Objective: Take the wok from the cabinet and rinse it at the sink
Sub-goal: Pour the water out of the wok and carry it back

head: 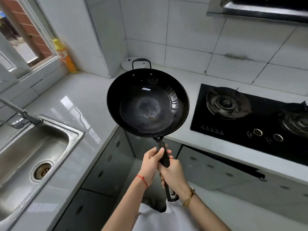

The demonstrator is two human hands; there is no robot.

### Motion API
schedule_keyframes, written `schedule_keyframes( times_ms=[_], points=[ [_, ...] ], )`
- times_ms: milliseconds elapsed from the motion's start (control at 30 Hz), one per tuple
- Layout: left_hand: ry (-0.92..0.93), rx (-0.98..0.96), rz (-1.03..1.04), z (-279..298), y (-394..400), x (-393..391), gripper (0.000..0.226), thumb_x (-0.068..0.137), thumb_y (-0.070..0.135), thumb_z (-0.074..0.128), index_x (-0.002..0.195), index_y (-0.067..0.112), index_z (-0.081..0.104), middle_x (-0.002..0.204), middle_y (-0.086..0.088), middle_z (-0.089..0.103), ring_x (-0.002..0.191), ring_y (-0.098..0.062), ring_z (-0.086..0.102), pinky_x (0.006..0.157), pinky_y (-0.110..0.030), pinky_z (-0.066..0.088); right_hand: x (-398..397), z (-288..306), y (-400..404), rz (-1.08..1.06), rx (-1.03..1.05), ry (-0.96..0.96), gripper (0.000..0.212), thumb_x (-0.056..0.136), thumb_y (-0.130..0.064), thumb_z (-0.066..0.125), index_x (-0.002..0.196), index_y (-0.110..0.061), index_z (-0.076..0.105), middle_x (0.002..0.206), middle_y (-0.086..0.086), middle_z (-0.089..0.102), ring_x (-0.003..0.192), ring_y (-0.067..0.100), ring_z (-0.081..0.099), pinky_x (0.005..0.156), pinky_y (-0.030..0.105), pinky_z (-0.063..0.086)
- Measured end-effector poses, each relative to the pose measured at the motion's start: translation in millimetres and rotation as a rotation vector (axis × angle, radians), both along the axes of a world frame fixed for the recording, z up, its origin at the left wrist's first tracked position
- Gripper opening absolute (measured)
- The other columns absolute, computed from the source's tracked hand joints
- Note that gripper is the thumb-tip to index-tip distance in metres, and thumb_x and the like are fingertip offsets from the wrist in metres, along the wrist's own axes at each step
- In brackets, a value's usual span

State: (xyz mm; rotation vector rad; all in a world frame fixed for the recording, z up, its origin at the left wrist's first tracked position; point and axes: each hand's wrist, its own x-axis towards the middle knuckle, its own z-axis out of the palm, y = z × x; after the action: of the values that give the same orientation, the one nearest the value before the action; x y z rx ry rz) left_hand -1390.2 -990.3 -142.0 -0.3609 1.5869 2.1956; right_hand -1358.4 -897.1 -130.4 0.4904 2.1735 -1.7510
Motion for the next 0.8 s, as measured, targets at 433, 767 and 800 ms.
schedule_keyframes(
  times_ms=[433, 767, 800],
  points=[
    [0.030, 0.006, -0.509, -1, 36, -32, 0.030, 0.099, 0.017, 0.051, 0.110, -0.011, 0.056, 0.099, -0.022, 0.064, 0.069, -0.025, 0.064, 0.044, -0.020, 0.052, 10, 7, 16, -0.439, -0.001, -0.011, 0.031, 0.092, -0.018, 0.057, 0.062, -0.008, 0.054, 0.042, 0.004, 0.050, 0.031, 0.019, 0.047, 0.036, 0.024, 0.039],
    [0.063, 0.026, -0.890, 0, 102, -13, 0.020, 0.100, 0.016, 0.050, 0.107, -0.001, 0.058, 0.096, -0.017, 0.064, 0.084, -0.021, 0.066, 0.071, -0.027, 0.054, 48, 4, 51, -0.810, 0.046, -0.029, 0.035, 0.088, -0.014, 0.058, 0.055, -0.007, 0.054, 0.043, 0.011, 0.052, 0.033, 0.024, 0.050, 0.037, 0.026, 0.043],
    [0.060, 0.034, -0.919, 0, 110, -9, 0.020, 0.100, 0.015, 0.049, 0.109, -0.001, 0.058, 0.095, -0.016, 0.064, 0.085, -0.021, 0.066, 0.075, -0.028, 0.054, 53, 3, 57, -0.842, 0.051, -0.030, 0.035, 0.087, -0.013, 0.058, 0.053, -0.008, 0.053, 0.041, 0.011, 0.051, 0.033, 0.024, 0.049, 0.038, 0.025, 0.042]
  ],
)
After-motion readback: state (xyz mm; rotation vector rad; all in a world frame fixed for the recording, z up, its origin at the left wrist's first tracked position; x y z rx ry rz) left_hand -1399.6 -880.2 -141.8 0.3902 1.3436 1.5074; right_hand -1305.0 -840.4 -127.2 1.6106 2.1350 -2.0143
